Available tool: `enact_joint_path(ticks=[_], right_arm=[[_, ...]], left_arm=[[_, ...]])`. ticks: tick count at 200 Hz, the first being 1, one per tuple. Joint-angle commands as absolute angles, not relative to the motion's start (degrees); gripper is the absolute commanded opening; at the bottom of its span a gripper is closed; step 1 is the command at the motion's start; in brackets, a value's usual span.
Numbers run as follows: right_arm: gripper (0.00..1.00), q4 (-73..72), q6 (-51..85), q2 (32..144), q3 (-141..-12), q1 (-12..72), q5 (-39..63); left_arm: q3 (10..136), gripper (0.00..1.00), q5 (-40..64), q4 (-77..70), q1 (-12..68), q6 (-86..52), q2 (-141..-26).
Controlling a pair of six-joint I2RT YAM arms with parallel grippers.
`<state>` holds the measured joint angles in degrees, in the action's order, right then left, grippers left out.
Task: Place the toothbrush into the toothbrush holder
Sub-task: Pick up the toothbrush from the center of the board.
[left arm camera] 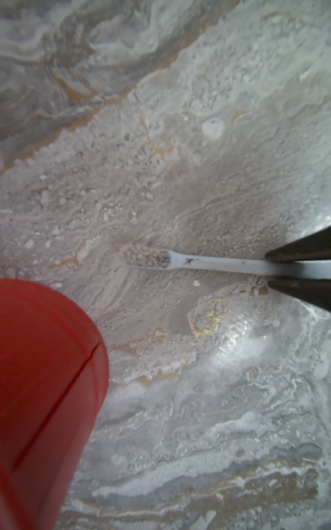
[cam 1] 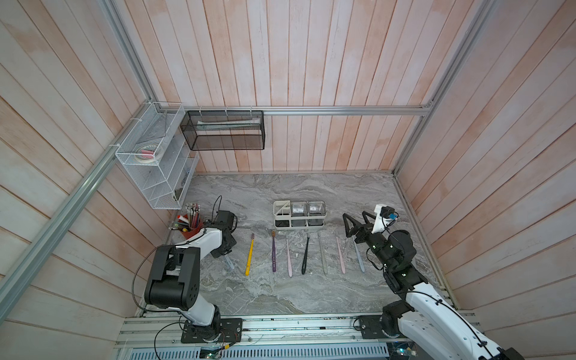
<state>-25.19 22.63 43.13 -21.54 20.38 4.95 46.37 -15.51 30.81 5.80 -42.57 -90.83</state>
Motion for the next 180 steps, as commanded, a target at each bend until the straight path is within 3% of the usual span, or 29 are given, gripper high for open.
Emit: enact_joint_path(ticks=[1,20,100,180], right_arm=[[0.98,-24.2,22.2,42.7,-23.2,20.7,4.1],[0.98,-24.2,22.2,42.8,-23.2,20.8,4.1],[0.98,-22.5,21.9,44.3,-24.1,23.2,4.2],[0.98,-22.1,24.2,50.9,-26.6,31.0,8.9]], left_arm=[[44.1,0.11,-13.8,32.9,6.0,-42.6,-91.9],[44.1,0.00,-13.7,32.7,6.0,-42.7,-91.8],[46.9,0.00,-13.9,34.3,8.4,-43.1,-88.8],[52.1,0.00,-22.2,38.5,14.5,-42.3,-80.9]])
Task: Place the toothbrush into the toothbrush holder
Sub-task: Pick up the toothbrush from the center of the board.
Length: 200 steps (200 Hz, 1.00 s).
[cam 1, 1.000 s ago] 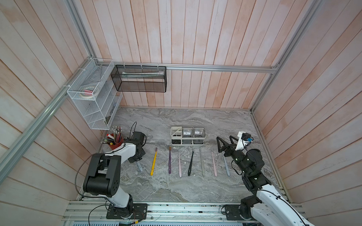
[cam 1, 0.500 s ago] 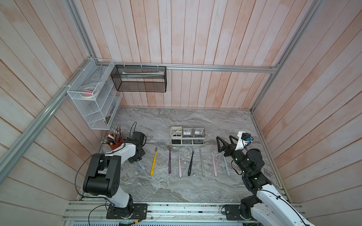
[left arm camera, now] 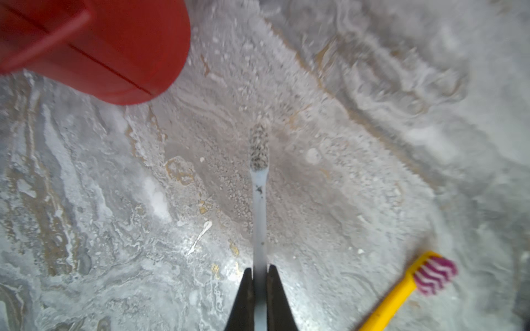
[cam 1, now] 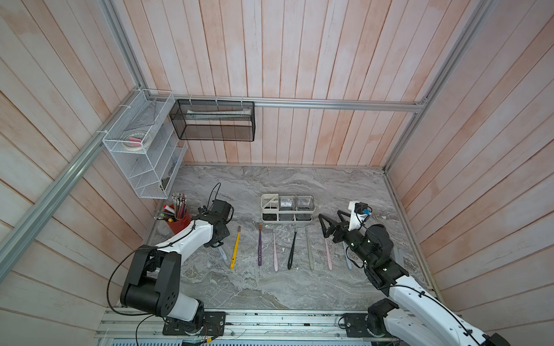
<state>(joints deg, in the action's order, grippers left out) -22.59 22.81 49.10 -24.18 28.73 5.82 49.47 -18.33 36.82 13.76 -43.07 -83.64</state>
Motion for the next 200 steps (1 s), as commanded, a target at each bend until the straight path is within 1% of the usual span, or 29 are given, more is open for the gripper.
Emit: enact_joint_path(ticks=[1,42,79,112,127,152,166,200], right_arm=[[0.98,-22.1,24.3,51.0,-26.7,31.0,9.2],[0.98,-27.1,30.6,56.2,-27.5,34.6,18.2],[0.95,-33.6,36.2,62.0,-28.0,37.6,24.8],[0.90,-36.1,37.5,66.0,-28.7,39.1,27.2],[0.89,-36.7,38.1,67.5,-29.0,39.5,28.4],[0.88,-39.8,40.6,71.2,-29.1,40.5,31.6],[0.84,-41.5,41.5,73.4,-29.3,41.6,32.9],[0.83,-43.9,42.0,77.0,-29.9,44.8,32.5]], left_arm=[[52.2,0.00,-22.3,38.6,14.5,-42.2,-80.7],[52.6,0.00,-22.8,35.5,18.5,-38.9,-74.5],[52.7,0.00,-23.9,34.1,25.1,-38.4,-71.0],[54.2,0.00,-25.1,32.4,33.1,-37.1,-69.9],[55.2,0.00,-25.9,31.9,36.1,-36.5,-69.9],[57.3,0.00,-24.7,30.9,39.2,-35.4,-71.0],[58.0,0.00,-24.4,29.6,40.9,-34.8,-71.6],[58.5,0.00,-22.2,26.4,43.1,-35.2,-72.0]])
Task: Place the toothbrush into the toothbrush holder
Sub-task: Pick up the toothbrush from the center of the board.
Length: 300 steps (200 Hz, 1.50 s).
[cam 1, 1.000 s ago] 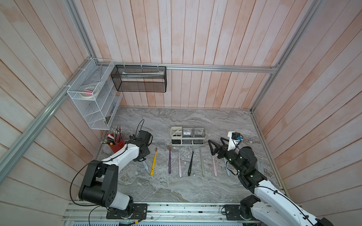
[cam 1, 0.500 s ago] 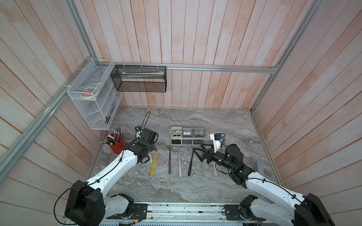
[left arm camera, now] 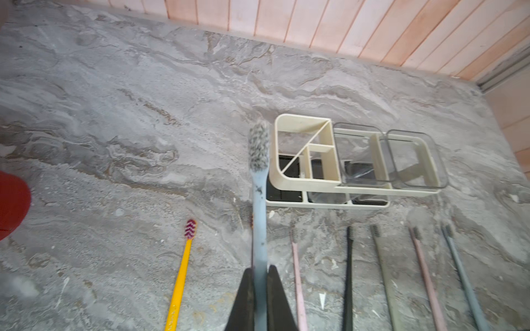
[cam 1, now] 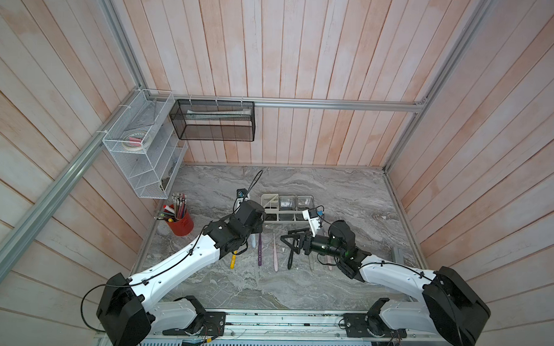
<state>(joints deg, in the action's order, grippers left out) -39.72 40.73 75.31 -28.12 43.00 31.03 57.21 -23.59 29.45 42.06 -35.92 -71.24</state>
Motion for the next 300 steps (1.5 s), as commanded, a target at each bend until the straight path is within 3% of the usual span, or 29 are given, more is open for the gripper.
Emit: enact_joint_path(ticks=[1,103,300], right_arm=[[0.83,-44.0,42.0,77.1,-29.9,44.9,32.5],[0.75,-47.1,41.1,84.1,-32.6,47.5,29.8],[0.29,-45.3,41.3,86.0,-34.4,47.7,31.0]], left_arm=[[58.5,0.00,-22.1,26.4,43.1,-35.2,-72.0],[57.9,0.00,-21.0,23.7,50.5,-40.5,-71.5],[58.2,0.00,-22.9,24.5,53.0,-41.8,-71.4]])
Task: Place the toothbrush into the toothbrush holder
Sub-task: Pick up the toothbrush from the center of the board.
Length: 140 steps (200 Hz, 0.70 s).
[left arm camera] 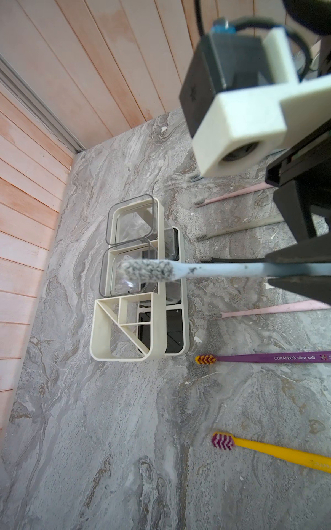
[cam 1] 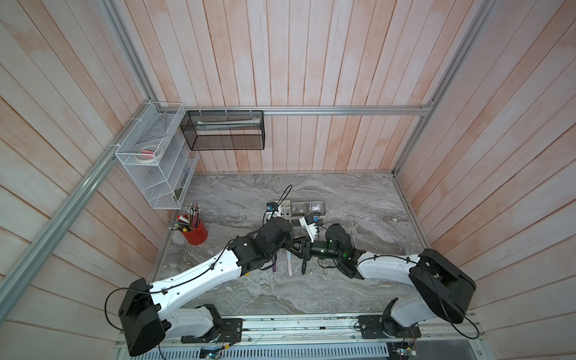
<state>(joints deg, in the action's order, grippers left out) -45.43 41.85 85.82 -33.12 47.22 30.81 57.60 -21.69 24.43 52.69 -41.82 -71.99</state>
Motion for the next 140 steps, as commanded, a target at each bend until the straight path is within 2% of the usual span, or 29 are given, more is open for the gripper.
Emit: enact_joint_path(ticks=[1,13,47,71,78,89,106,113,130,137,140], right_arm=[[0.28,-45.3,41.3,86.0,-34.5,47.7,31.0],[0.24,-45.0,41.2,86.0,-34.6,47.7,31.1],[0.00,-43.8,40.9,86.0,-35.2,47.7,30.8],[0.00,-43.1,40.7,85.5,-35.4,47.6,30.4],[0.00,-42.9,40.6,85.3,-35.3,47.6,30.1],[0.00,-42.6,40.5,84.9,-35.2,47.6,29.7],[0.00,-42.1,40.0,84.1,-35.0,47.6,28.6],[0.00,-41.6,39.7,83.7,-35.0,47.7,28.4],[0.00,-40.2,39.0,83.4,-35.3,47.6,27.8],[0.00,-39.9,38.8,83.3,-35.3,47.7,27.8],[0.00,-39.8,38.7,83.3,-35.3,47.7,27.9]], left_arm=[[58.2,0.00,-23.0,24.5,53.0,-41.8,-71.4],[58.3,0.00,-23.0,24.5,53.1,-41.8,-71.4],[58.9,0.00,-23.4,24.9,53.0,-41.5,-71.4],[59.8,0.00,-23.9,25.6,53.1,-41.2,-71.3],[60.0,0.06,-24.0,25.8,53.1,-41.2,-71.3],[60.3,0.22,-24.1,26.0,53.0,-41.1,-71.2],[60.7,0.24,-24.1,26.3,53.1,-40.9,-70.7],[61.0,0.30,-24.3,26.5,53.1,-40.9,-70.4],[62.0,0.63,-26.1,28.0,53.1,-40.9,-69.3],[62.5,0.84,-26.9,28.7,53.1,-40.9,-68.9],[62.6,0.87,-27.2,28.8,53.0,-40.8,-68.7]])
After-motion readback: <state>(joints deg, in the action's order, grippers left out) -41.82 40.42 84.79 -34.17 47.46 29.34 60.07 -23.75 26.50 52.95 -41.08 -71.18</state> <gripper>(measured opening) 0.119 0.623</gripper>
